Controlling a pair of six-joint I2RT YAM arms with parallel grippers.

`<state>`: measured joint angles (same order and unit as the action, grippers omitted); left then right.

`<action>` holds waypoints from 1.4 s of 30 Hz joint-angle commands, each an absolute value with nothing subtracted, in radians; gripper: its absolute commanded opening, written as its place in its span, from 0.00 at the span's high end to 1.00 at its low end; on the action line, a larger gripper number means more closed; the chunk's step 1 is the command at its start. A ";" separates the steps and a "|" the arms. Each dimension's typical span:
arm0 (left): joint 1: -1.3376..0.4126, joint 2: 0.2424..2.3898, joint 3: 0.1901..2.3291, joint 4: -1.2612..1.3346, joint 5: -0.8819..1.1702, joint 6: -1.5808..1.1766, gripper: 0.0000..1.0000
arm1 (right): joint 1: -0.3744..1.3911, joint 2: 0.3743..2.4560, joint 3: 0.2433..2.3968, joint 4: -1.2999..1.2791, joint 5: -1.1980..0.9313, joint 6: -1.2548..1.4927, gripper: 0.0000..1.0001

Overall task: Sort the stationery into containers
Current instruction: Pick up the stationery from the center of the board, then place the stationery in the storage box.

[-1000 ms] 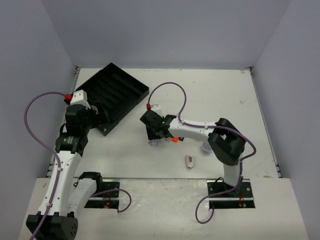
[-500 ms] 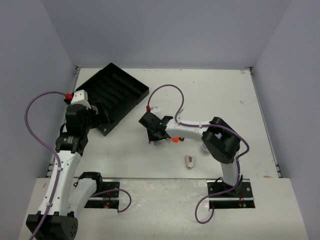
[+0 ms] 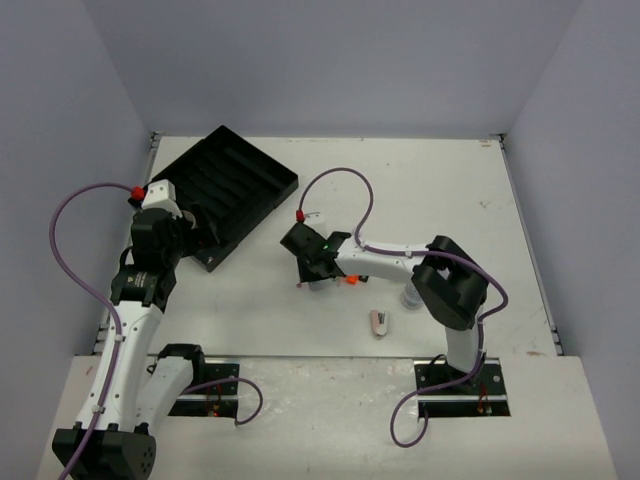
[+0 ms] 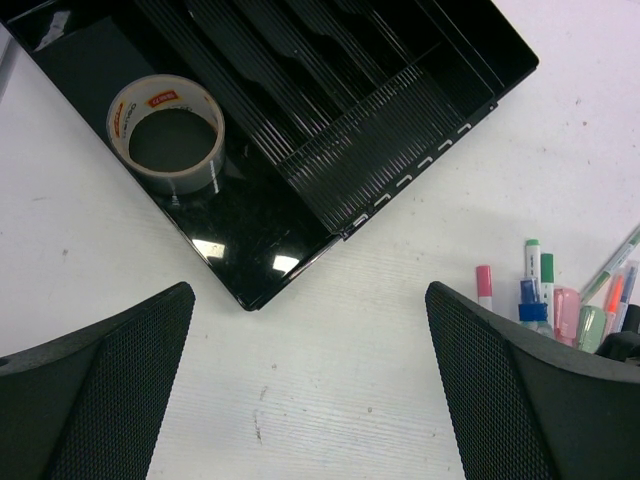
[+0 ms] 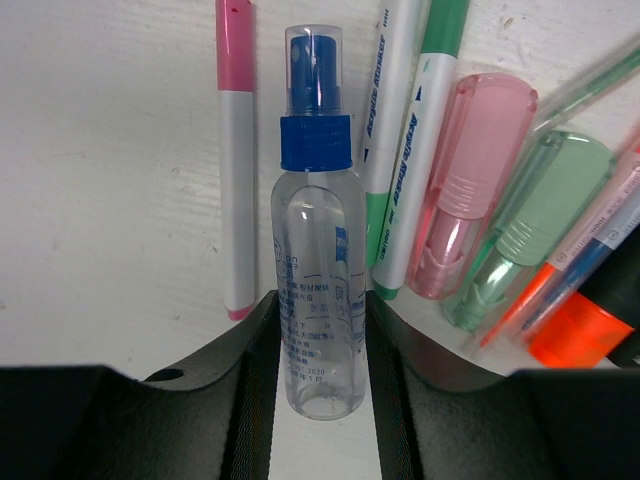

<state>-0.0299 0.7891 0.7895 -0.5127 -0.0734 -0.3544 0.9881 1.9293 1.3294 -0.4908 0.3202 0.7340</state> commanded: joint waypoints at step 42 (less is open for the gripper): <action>-0.074 0.696 0.779 -0.466 -0.082 -0.341 0.00 | 0.828 2.329 1.907 0.004 0.043 1.216 1.00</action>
